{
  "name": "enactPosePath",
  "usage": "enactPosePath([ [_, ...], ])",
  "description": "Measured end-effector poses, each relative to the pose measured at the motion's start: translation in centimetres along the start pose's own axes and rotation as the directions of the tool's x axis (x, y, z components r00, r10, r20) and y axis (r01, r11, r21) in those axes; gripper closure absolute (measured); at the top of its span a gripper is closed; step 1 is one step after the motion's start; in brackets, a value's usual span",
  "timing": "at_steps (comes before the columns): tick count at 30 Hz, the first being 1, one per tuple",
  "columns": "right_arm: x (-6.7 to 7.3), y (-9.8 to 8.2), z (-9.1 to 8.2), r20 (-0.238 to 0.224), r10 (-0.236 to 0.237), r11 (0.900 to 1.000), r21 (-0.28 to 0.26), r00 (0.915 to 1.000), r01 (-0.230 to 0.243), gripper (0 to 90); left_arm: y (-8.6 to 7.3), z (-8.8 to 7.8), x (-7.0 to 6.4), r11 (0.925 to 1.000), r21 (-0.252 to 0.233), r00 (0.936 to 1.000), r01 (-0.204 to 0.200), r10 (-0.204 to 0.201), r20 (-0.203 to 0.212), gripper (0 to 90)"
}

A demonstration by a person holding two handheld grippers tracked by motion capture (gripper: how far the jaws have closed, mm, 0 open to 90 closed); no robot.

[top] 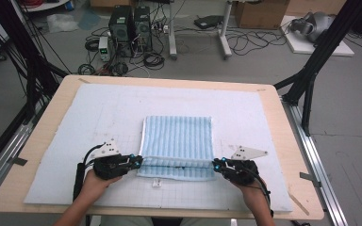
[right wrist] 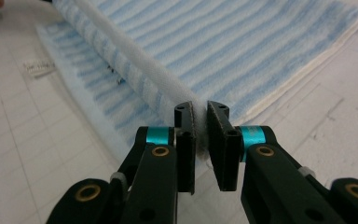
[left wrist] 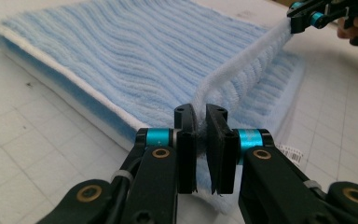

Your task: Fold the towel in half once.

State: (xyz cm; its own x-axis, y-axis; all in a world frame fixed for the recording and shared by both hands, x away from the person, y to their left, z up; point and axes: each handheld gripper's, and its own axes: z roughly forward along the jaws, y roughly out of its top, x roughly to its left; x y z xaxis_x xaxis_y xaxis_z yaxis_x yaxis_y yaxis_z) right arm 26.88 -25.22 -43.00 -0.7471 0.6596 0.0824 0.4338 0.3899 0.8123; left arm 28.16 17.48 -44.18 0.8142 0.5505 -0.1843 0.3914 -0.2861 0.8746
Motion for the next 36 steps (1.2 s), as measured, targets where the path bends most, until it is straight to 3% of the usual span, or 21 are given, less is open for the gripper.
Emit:
enactPosePath([
  [2, 0.1, -0.2, 0.1, -0.010, -0.012, 0.999, 0.030, 0.9999, 0.012, 78.1, -0.1, -0.1, 0.0, 0.9996, 0.012, 0.9996, 0.026, -0.026, 0.006, 79.0],
  [4, 0.1, -0.2, 0.0, -0.021, -0.012, 1.000, 0.020, 0.9997, 0.012, 69.6, 0.1, -0.3, 0.1, 0.9974, -0.010, 0.9975, 0.071, -0.071, -0.005, 64.7],
  [5, -0.1, -0.1, -0.2, -0.032, 0.013, 1.000, -0.005, 0.9994, -0.013, 64.4, 0.3, -0.5, 0.2, 0.9965, -0.032, 0.9969, 0.078, -0.078, -0.011, 59.7],
  [8, -0.4, 0.4, -0.8, -0.038, 0.060, 0.995, -0.082, 0.9974, -0.063, 57.4, 1.0, -1.1, 0.3, 0.9891, -0.107, 0.9946, 0.101, -0.103, -0.012, 56.7],
  [10, -0.5, 0.6, -0.8, -0.027, 0.069, 0.992, -0.101, 0.9972, -0.072, 56.6, 1.2, -1.0, 0.4, 0.9871, -0.121, 0.9943, 0.105, -0.106, -0.010, 56.8],
  [14, -0.3, 0.5, 0.4, -0.024, 0.059, 0.997, -0.056, 0.9979, -0.061, 58.8, 0.9, 0.2, 0.4, 0.9940, -0.064, 0.9958, 0.088, -0.089, -0.017, 60.1],
  [18, 0.2, 0.3, 1.8, -0.033, 0.034, 0.999, 0.017, 0.9989, -0.033, 66.8, 0.6, 1.2, 0.3, 0.9975, 0.015, 0.9963, 0.069, -0.068, -0.051, 65.6],
  [22, 0.7, 0.0, 2.6, -0.020, -0.042, 0.993, 0.112, 0.9989, 0.044, 71.6, 0.1, 2.0, 0.1, 0.9931, 0.095, 0.9958, 0.068, -0.062, -0.068, 69.2],
  [25, 1.0, 0.0, 2.5, -0.007, -0.073, 0.988, 0.139, 0.9973, 0.074, 72.0, 0.1, 2.1, -0.2, 0.9881, 0.144, 0.9951, 0.053, -0.041, -0.090, 74.6],
  [28, 1.4, 0.2, 2.4, -0.004, -0.104, 0.981, 0.162, 0.9945, 0.104, 71.9, 0.2, 1.9, -0.4, 0.9856, 0.163, 0.9946, 0.046, -0.030, -0.099, 80.5],
  [32, 0.9, 0.2, 2.1, -0.034, -0.069, 0.988, 0.135, 0.9970, 0.073, 70.0, 0.7, 2.0, 0.0, 0.9864, 0.159, 0.9947, 0.043, -0.028, -0.099, 80.9],
  [36, 0.3, 0.6, 1.5, -0.045, -0.016, 0.999, 0.040, 0.9989, 0.018, 69.1, 2.3, 2.5, 1.6, 0.9941, 0.079, 0.9893, 0.074, -0.063, -0.132, 78.0],
])
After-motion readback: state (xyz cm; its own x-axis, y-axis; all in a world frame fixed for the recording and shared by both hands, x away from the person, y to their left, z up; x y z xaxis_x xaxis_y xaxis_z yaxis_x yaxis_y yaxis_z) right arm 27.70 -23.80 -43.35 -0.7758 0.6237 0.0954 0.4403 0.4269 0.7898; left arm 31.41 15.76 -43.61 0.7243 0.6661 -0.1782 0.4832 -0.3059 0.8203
